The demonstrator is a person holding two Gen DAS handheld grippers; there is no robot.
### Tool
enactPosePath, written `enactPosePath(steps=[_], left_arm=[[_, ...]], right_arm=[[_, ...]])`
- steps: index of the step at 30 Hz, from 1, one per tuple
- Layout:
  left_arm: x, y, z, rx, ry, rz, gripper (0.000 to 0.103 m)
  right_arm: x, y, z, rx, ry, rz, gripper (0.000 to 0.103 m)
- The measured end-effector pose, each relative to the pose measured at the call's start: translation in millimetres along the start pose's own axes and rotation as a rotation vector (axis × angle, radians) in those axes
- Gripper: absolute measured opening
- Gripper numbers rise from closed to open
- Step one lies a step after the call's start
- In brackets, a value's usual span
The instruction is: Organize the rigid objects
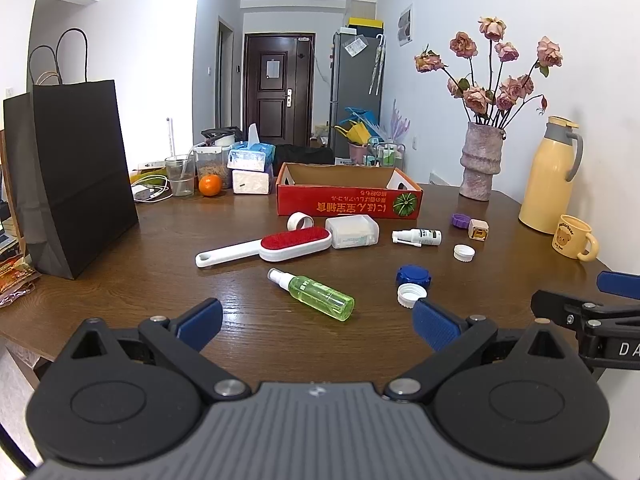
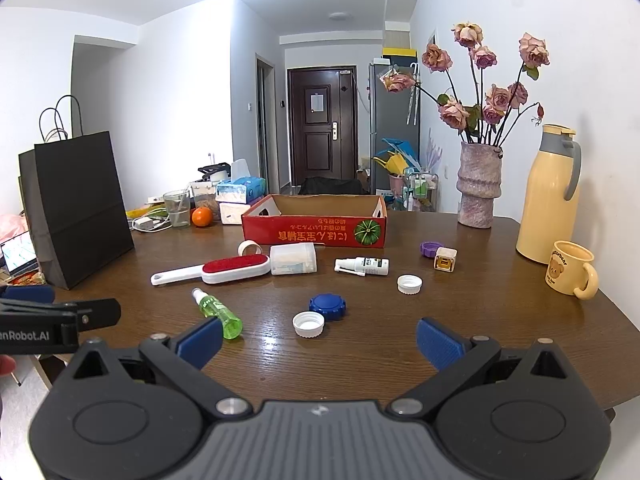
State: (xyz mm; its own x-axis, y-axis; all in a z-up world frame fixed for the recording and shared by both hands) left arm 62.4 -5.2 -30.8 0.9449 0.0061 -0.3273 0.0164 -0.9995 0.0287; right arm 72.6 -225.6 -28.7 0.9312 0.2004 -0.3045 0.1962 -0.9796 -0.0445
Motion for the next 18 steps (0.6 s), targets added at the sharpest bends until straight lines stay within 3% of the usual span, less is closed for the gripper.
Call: enactPosePath(steps=[18], left_arm=[[-1.5,1.3,-0.6,0.001,0.009,0.002,0.103]], right_arm=[[-1.4,-0.8,-0.2,-0.002,0.004,0.000,0.103]])
Point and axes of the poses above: each gripper's, at about its wrist camera, not at the fingertips, and x roughly the way its jaws point, y to its right, z to its underside, the point moved 8 cm from there along x, roughly the way its jaws point, and after that the axes turned 7 degrees about y, right-handed, at the moved point
